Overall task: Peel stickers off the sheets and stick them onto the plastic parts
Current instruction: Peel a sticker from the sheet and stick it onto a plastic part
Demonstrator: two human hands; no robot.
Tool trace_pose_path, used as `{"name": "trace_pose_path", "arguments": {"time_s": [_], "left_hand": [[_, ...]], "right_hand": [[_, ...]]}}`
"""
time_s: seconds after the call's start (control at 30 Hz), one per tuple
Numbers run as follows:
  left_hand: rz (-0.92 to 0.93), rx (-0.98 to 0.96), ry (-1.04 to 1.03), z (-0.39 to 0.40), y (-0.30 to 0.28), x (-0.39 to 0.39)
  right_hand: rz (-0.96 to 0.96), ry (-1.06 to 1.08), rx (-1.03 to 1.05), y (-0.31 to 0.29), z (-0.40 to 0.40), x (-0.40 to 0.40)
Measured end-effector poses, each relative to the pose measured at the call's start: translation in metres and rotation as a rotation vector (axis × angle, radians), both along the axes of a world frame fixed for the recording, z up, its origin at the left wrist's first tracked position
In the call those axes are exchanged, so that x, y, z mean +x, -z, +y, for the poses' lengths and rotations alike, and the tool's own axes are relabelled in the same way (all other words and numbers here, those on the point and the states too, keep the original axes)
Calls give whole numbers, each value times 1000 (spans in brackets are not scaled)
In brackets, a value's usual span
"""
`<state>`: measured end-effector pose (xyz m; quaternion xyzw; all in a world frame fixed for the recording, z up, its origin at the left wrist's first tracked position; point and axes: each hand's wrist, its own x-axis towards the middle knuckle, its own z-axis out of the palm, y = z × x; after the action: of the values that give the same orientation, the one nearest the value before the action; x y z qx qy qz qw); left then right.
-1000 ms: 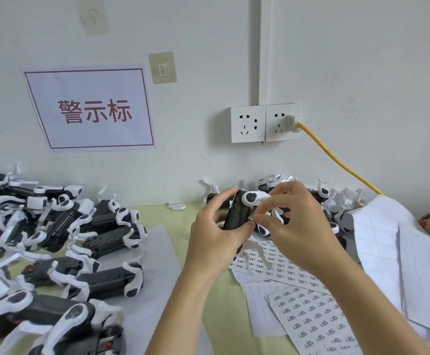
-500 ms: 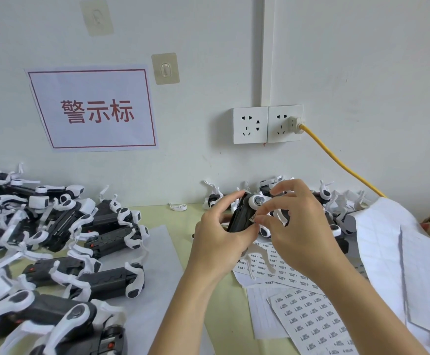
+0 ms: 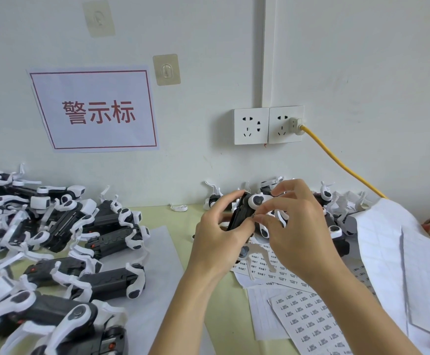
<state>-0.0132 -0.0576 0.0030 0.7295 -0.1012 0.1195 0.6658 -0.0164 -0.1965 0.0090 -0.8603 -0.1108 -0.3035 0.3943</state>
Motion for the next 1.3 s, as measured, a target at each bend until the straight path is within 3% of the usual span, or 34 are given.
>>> {"name": "trace_pose_path", "arguments": {"time_s": [1.3], "left_hand": [[-72, -58, -36, 2, -1, -1]], "right_hand": [[-134, 181, 7, 8, 18, 0]]}}
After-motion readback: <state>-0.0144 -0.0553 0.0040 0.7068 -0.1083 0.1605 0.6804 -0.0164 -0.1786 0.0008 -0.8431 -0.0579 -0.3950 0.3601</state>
